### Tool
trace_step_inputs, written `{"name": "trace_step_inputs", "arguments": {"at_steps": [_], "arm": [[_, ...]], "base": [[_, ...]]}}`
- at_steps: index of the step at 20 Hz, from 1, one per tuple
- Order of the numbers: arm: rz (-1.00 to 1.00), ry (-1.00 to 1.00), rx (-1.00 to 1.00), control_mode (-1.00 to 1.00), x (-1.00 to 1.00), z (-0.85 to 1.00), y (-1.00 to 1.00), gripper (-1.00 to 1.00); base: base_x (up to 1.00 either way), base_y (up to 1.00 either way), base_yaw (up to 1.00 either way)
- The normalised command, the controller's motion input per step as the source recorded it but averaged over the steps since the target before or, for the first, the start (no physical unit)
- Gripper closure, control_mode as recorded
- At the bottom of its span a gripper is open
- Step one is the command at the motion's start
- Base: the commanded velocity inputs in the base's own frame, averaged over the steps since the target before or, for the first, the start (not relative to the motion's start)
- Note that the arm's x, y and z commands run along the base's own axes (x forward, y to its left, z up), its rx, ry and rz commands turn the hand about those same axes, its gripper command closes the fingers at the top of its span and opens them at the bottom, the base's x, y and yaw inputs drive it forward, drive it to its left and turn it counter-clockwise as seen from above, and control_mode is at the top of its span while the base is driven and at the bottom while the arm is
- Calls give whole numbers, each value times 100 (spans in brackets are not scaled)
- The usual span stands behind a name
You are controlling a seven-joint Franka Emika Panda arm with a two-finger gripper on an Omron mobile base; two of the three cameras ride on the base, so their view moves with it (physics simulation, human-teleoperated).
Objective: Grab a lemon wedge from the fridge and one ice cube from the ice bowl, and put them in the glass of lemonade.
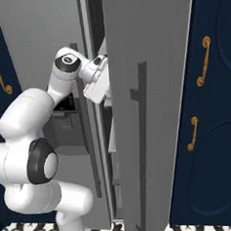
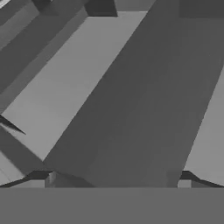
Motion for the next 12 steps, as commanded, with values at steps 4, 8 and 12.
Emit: {"name": "trace_step_inputs", "arguments": {"at_steps": [4,8,12], "arm": [[-15,11,6,-100,-29,0,-100,-100],[-1,1,1,-100,-27,0,-97,-100],[8,0,-5,-100,-29,0,-81,-100]], "base": [[0,0,0],[0,0,0],[0,0,0]]}}
